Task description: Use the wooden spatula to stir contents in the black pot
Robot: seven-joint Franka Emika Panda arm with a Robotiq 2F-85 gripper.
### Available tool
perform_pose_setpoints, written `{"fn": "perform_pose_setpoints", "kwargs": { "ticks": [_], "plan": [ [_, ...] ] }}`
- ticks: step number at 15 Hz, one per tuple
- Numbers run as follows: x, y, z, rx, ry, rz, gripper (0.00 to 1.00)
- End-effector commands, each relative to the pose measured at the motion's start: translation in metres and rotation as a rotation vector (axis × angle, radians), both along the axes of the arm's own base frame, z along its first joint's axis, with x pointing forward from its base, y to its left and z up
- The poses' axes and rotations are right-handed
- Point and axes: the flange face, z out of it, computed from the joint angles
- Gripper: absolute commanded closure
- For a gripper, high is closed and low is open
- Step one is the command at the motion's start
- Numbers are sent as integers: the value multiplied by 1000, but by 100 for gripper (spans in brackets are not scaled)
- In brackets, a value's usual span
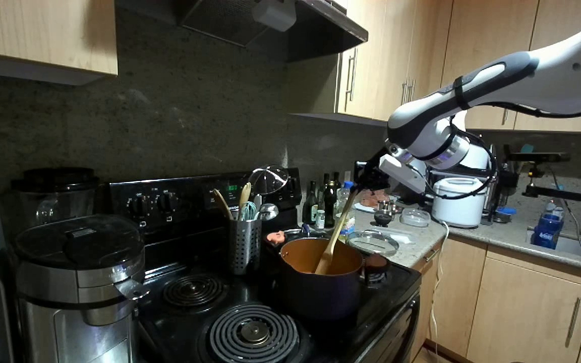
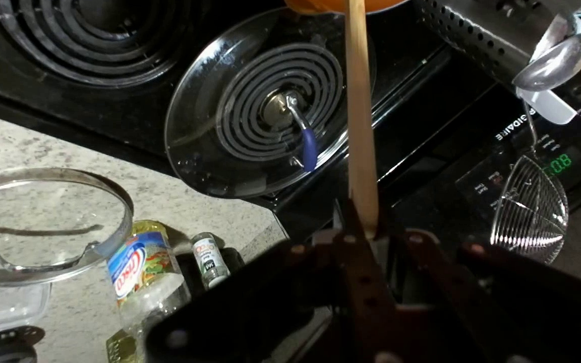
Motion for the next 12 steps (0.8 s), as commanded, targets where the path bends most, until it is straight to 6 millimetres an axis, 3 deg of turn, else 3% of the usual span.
{"fn": "perform_pose_setpoints", "kwargs": {
  "ticks": [1,9,12],
  "plan": [
    [-7,9,5,-38,-46,15,94],
    [-2,47,-10,-102,-31,100,94],
    [-3,61,-7,-149,-43,142,94]
  ]
}}
